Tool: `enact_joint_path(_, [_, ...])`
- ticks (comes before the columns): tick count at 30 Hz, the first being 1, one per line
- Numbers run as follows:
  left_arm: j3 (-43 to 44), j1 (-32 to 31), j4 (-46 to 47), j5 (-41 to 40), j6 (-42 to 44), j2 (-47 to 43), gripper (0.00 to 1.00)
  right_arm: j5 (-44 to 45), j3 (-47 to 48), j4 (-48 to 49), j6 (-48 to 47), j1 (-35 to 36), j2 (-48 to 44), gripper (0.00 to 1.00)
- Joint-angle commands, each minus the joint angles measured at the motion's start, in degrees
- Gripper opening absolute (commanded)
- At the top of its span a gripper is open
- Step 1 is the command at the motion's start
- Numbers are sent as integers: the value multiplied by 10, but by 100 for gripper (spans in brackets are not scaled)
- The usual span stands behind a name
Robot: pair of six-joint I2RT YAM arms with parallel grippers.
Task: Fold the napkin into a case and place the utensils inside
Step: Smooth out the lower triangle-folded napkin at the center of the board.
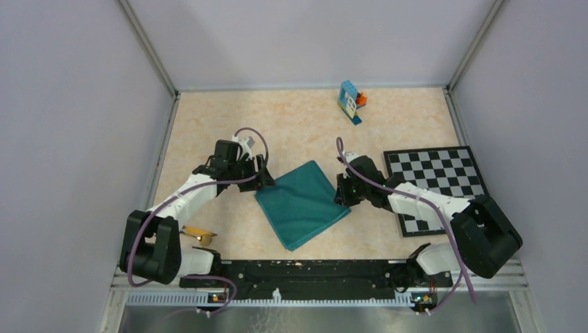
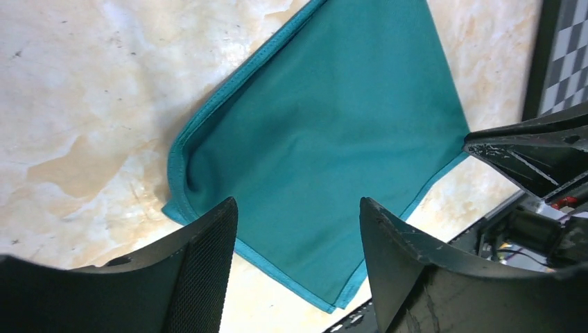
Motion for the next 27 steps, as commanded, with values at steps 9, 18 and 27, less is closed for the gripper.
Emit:
enact_joint_path(9, [-41,0,66,-9,-32,25,55,65,-93,-11,57,-12,-49,0])
enact_joint_path(18, [-71,1,67,-120,-61,80,54,114,-69,7,23,-11,-34,0])
enact_joint_path(27, [-41,1,57,-26,-50,-8,71,179,56,-95,-81,78,-85,33])
